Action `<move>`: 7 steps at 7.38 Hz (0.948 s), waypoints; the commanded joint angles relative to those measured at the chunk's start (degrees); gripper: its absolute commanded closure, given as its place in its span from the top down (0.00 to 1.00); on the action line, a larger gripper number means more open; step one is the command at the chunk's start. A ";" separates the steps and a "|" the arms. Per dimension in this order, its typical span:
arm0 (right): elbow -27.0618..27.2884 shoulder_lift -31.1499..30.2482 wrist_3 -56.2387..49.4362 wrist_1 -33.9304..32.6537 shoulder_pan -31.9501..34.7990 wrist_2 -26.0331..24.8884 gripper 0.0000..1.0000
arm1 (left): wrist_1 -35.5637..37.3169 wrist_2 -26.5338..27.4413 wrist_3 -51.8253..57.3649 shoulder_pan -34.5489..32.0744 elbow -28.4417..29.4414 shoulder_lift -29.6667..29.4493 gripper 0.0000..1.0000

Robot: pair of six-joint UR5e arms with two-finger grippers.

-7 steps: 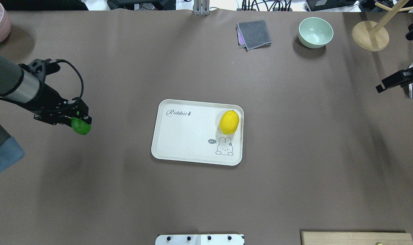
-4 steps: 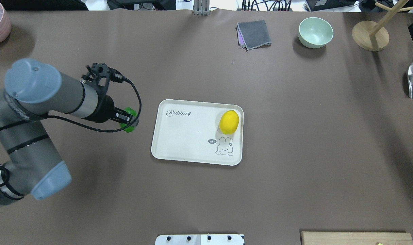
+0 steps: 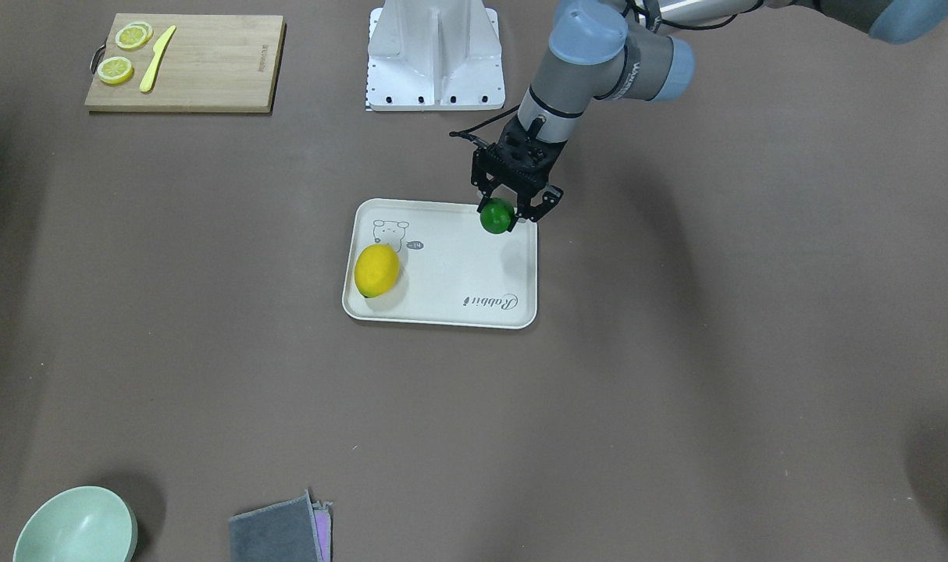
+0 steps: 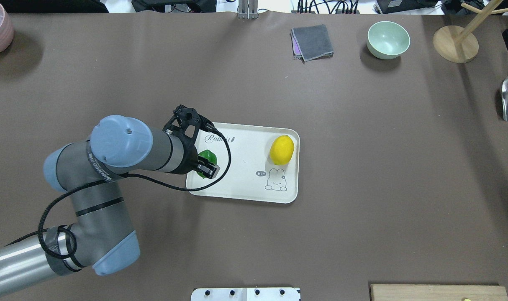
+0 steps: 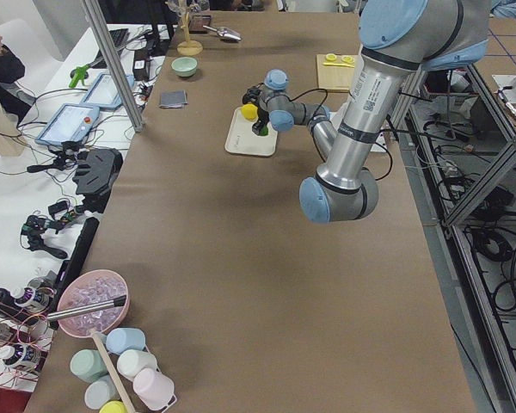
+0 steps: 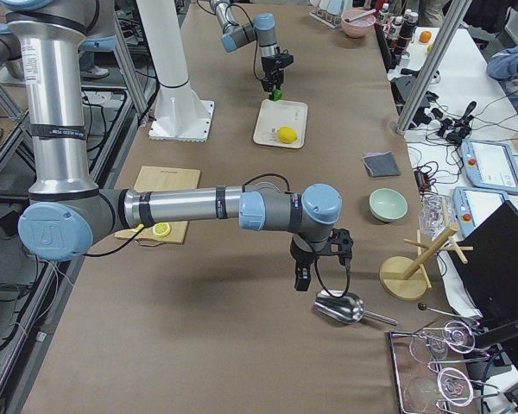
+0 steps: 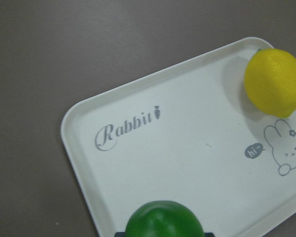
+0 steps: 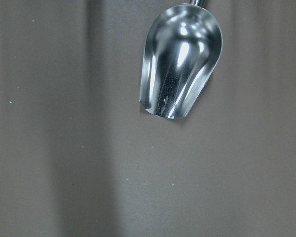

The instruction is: Place all lemons on tray

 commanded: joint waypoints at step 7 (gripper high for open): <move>0.73 -0.26 0.87 -0.51 1.48 1.89 1.00 | -1.21 0.42 2.71 -0.42 9.52 -5.67 0.98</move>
